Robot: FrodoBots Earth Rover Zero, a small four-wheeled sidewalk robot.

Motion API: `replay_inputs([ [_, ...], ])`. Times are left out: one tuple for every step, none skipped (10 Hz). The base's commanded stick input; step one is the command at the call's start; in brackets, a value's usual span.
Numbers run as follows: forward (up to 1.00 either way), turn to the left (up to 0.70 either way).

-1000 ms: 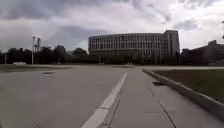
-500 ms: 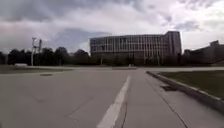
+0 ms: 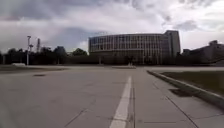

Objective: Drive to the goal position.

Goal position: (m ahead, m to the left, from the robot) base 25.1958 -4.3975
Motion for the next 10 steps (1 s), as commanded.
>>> replay_inputs([
  [1.00,-0.27],
  [1.00,-0.27],
  [1.00,-0.27],
  [1.00,-0.27],
  [1.00,-0.27],
  [1.00,-0.27],
  [1.00,-0.27],
  [1.00,-0.27],
  [1.00,-0.16],
  [1.00,0.00],
])
